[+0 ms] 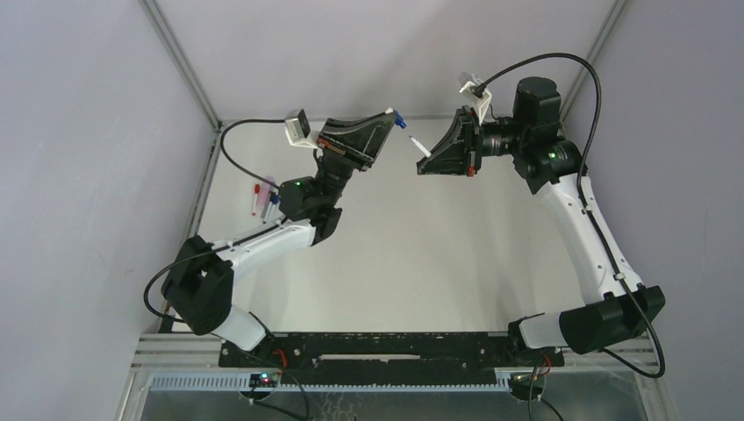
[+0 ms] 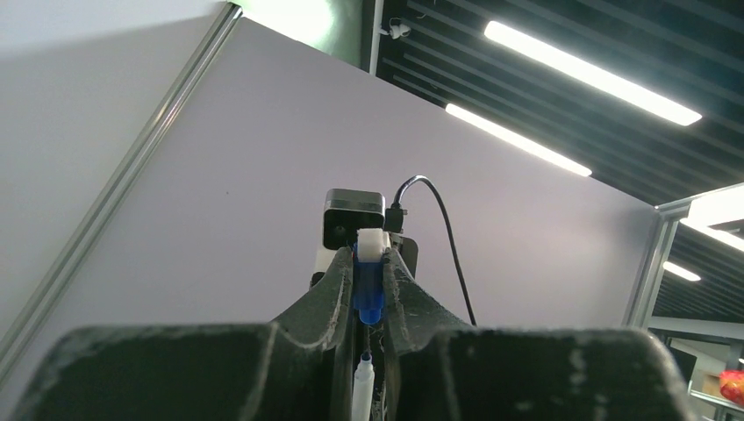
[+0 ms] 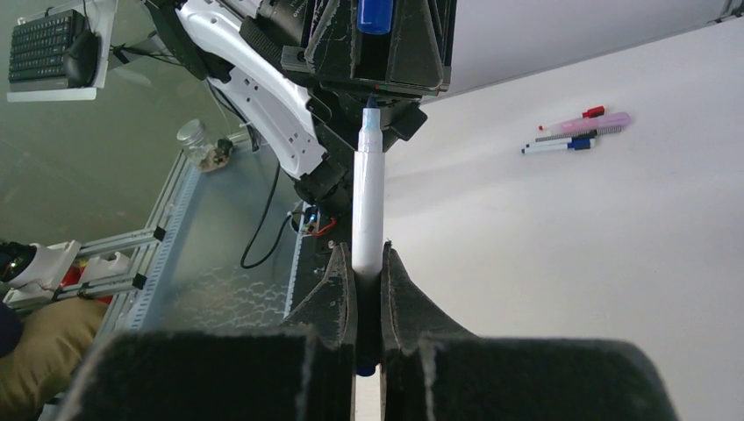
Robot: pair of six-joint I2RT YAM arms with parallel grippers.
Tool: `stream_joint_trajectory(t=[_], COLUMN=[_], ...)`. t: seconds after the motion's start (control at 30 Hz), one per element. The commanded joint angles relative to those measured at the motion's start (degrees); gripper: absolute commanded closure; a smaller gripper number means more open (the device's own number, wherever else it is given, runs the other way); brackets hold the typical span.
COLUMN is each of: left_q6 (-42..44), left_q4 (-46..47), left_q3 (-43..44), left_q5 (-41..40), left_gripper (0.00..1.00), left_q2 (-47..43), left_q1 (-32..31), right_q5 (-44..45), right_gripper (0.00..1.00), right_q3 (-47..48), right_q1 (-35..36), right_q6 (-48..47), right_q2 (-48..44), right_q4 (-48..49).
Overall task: Insert the pens into the pen caps
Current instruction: Insert the pen cap onto the pen.
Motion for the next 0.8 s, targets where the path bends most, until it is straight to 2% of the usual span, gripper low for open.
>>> stream_joint_trajectory(t=[0.0, 0.77], left_q6=[0.72, -0.85], left_q4=[1.79, 1.77], left_q3=[0.94, 1.41], left_q5=[1.28, 0.80], left_gripper=[1.00, 1.00], left_q2=[-0.02, 1.12], left_q1=[-0.41, -1.50], right_q5=[-0.18, 1.49], right_gripper=[1.00, 1.00], right_q3=[1.67, 4.82], right_q1=[0.18, 0.00], right_q6=[1.03, 0.80], right_q2=[-0.15, 0.47], right_q4=[1.11, -0.32])
